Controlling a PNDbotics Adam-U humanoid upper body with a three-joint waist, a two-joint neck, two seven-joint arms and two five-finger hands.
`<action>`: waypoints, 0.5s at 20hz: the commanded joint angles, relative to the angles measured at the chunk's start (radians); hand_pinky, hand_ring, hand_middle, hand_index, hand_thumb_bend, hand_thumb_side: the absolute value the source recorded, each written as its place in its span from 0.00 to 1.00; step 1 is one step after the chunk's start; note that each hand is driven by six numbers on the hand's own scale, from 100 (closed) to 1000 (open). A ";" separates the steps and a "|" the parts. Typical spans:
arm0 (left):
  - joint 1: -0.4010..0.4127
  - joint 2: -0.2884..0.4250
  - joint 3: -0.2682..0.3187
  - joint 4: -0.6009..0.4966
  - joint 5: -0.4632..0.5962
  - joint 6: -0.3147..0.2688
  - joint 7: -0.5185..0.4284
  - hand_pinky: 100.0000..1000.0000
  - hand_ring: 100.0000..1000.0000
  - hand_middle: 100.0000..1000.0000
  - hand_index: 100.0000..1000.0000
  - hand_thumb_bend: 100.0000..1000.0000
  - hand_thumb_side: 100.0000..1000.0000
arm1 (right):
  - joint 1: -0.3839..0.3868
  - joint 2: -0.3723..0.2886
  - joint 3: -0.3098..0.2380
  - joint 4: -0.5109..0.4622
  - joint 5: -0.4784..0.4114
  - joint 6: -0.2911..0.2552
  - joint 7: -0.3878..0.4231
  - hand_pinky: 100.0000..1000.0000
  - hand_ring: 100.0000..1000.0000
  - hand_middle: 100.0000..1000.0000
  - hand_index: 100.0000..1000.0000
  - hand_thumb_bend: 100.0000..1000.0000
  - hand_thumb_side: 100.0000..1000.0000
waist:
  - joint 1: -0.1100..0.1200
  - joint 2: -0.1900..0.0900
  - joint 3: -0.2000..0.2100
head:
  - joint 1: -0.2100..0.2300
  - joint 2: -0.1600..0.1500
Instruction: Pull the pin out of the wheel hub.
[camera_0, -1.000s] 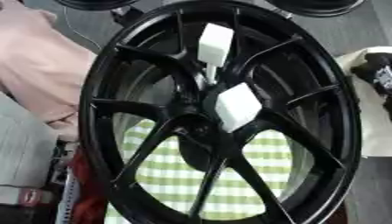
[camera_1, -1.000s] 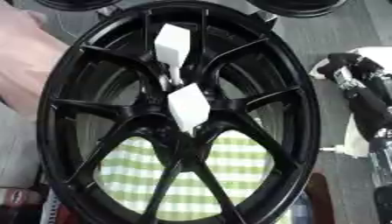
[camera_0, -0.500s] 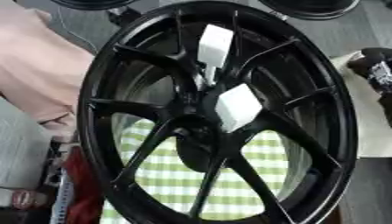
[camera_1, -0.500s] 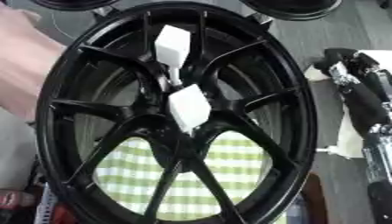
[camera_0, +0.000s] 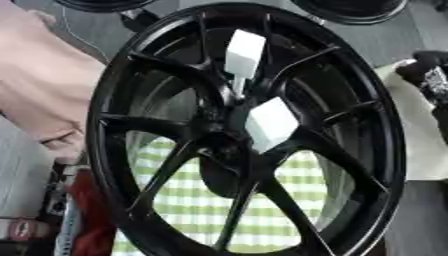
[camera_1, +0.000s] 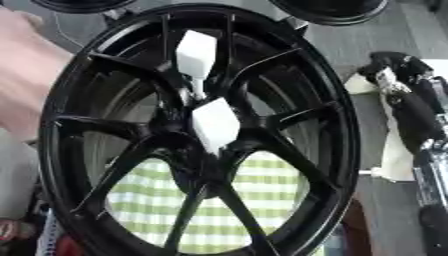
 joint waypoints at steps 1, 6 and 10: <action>-0.001 0.024 0.024 -0.008 -0.018 0.008 0.002 0.89 0.80 0.83 0.93 0.00 0.49 | -0.006 -0.020 -0.013 -0.025 -0.004 -0.001 -0.004 0.90 0.71 0.53 0.65 0.09 0.30 | 0.009 -0.030 0.002 | 0.006 -0.007; -0.002 0.024 0.026 -0.013 -0.014 0.011 0.005 0.89 0.79 0.82 0.92 0.00 0.44 | -0.005 -0.020 -0.014 -0.027 -0.004 0.000 -0.007 0.90 0.71 0.53 0.65 0.09 0.30 | 0.011 -0.034 0.003 | 0.006 -0.007; -0.009 0.015 0.030 -0.039 0.030 0.002 0.050 0.87 0.73 0.75 0.89 0.00 0.52 | -0.005 -0.022 -0.015 -0.029 -0.006 -0.001 -0.009 0.90 0.71 0.53 0.65 0.09 0.30 | 0.011 -0.038 0.003 | 0.003 -0.009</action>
